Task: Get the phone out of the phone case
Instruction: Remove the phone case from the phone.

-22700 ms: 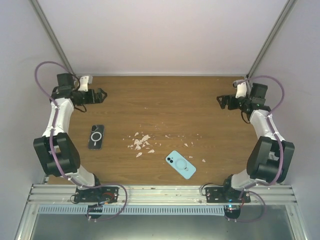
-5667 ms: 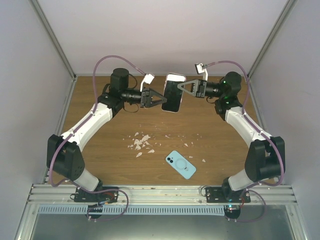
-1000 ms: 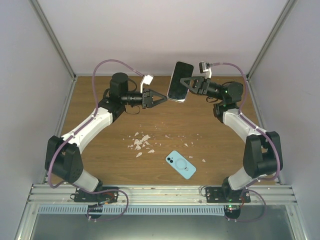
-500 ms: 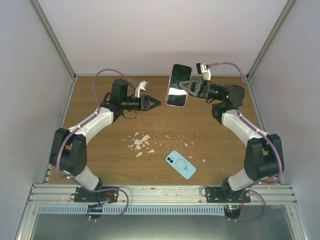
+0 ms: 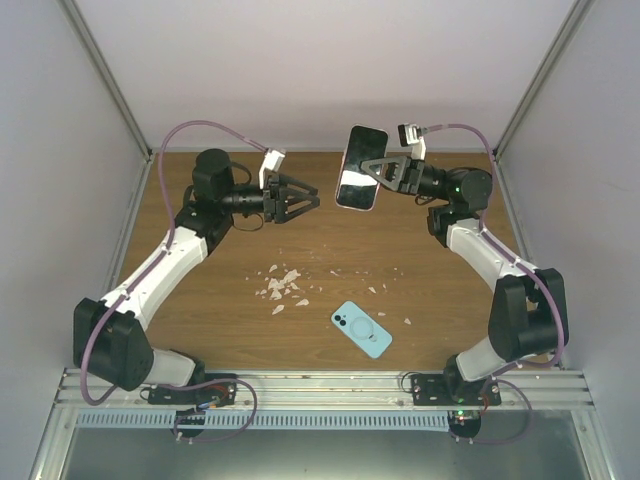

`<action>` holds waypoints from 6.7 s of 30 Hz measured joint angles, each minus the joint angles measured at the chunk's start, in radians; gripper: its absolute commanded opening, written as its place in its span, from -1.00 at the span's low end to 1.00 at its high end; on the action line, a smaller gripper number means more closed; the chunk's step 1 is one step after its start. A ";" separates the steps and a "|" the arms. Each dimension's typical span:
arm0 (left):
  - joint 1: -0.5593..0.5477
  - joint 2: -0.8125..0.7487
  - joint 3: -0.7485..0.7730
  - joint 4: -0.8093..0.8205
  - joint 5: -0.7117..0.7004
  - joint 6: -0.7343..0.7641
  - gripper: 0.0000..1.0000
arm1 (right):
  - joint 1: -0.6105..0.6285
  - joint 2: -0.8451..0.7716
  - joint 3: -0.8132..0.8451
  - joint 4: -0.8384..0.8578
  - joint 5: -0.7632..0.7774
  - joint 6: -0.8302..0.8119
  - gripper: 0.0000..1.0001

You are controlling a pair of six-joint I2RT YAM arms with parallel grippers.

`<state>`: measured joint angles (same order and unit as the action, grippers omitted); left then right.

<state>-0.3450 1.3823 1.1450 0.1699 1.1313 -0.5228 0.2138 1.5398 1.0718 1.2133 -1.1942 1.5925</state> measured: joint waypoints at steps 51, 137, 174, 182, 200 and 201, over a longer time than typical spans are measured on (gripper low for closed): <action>-0.086 0.053 0.065 -0.142 -0.166 0.055 -0.06 | 0.007 -0.001 -0.008 0.007 -0.001 -0.016 -0.99; -0.059 0.140 0.099 -0.055 -0.058 -0.029 -0.33 | 0.029 0.016 0.039 -0.271 -0.020 -0.228 -0.99; -0.047 0.189 0.076 0.014 -0.051 -0.159 -1.00 | 0.054 0.080 0.142 -0.577 0.007 -0.434 -0.12; -0.026 0.189 -0.001 0.060 -0.109 -0.286 -1.00 | -0.010 0.118 0.274 -0.855 0.014 -0.647 0.64; 0.050 0.191 -0.040 -0.165 -0.375 -0.556 -1.00 | 0.008 0.081 0.454 -1.435 0.402 -1.399 0.99; 0.053 0.192 -0.042 -0.168 -0.377 -0.567 -1.00 | 0.027 0.078 0.454 -1.453 0.438 -1.439 0.98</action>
<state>-0.2916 1.5738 1.1027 0.0017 0.7540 -1.0901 0.2405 1.6176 1.5257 -0.2401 -0.7559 0.1539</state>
